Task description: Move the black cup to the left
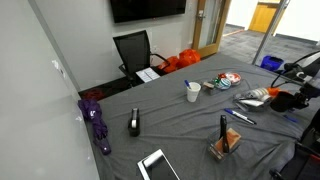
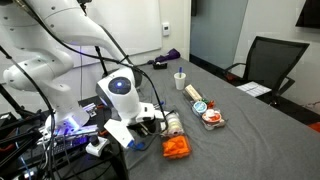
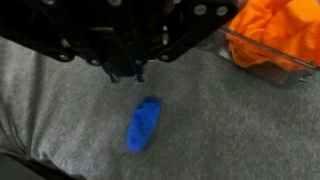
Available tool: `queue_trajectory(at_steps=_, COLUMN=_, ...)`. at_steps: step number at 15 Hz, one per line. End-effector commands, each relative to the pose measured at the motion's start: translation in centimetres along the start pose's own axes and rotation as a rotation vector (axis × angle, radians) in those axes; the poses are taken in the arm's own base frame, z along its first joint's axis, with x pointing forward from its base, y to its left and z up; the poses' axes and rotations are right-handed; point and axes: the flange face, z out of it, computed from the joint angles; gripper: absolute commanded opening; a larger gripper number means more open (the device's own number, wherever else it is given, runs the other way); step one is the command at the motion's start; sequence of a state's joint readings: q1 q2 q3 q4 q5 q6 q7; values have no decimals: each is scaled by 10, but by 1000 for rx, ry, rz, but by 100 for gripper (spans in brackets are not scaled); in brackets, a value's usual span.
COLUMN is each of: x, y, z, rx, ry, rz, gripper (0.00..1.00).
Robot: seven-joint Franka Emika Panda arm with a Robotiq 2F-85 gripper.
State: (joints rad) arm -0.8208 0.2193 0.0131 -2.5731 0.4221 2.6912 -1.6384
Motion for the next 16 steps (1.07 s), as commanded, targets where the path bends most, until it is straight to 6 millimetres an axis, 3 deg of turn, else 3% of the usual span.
queue_trajectory(at_steps=1, x=15, y=-35, z=-14, rx=-26, ry=6, rz=-100, gripper=5)
queue_trajectory(at_steps=8, x=50, y=-95, z=-26, rx=-9, ry=135, rz=-186, gripper=5)
queue_trajectory(at_steps=9, x=50, y=-78, z=-13, rx=3, ry=93, rz=-168, gripper=5)
queue_trajectory(at_steps=10, x=53, y=-83, z=-14, rx=1, ry=96, rz=-173, gripper=19)
queue_trajectory(at_steps=16, x=49, y=-82, z=-10, rx=10, ry=88, rz=-158, gripper=19)
